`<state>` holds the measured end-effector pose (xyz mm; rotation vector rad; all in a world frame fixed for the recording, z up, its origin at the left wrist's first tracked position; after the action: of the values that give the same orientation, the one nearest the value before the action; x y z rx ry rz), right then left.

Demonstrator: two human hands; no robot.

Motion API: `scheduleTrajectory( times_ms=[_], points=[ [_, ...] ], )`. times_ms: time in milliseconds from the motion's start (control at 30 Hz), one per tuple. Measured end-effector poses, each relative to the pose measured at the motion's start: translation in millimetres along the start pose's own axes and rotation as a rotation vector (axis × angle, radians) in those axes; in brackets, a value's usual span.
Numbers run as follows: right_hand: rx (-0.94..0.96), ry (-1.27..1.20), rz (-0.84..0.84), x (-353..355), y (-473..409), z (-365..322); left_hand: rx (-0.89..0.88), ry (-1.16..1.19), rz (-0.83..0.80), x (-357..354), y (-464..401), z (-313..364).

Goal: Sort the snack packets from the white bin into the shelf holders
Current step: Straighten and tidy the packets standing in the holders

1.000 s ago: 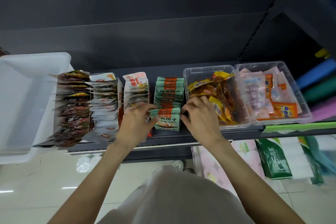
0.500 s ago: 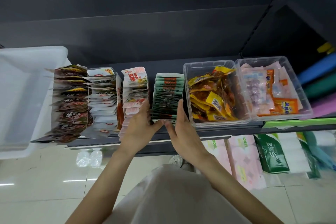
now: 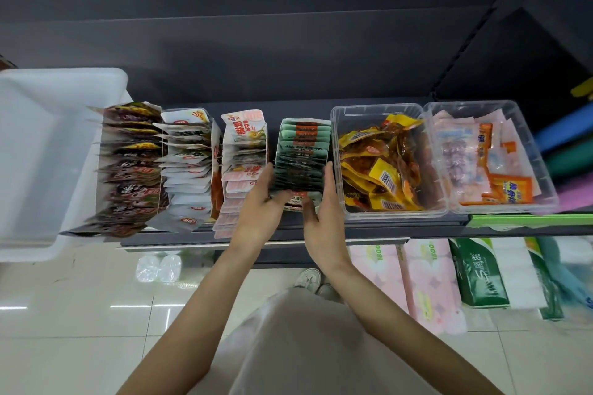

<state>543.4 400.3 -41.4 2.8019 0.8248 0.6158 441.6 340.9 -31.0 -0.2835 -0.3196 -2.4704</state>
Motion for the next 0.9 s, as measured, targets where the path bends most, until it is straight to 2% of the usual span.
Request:
scheduleTrajectory(
  times_ms=[100,200,433,633,900],
  points=[
    [0.067,0.054,0.021,6,1,-12,0.007,0.054,0.054,9,0,7],
    [0.04,0.071,-0.024,-5,-3,-10,0.005,0.01,0.014,0,-3,5],
    [-0.049,-0.184,-0.038,-6,0,1,0.092,0.086,0.093,-9,1,3],
    [-0.089,-0.125,-0.179,-12,12,14,0.194,0.027,0.056,-2,7,1],
    [-0.081,-0.04,-0.138,-5,18,11,0.172,0.012,0.053,5,12,7]
  ],
)
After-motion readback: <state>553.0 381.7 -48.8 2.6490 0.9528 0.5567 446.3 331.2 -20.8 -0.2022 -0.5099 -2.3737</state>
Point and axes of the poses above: each hand's wrist, its own y-axis away from the middle knuckle, its own x-axis out of the back of the hand, z = x × y, the point moved 9 cm from there along -y, towards the middle knuckle, and after that the axes turned 8 degrees about -x, right-handed, at the moved point
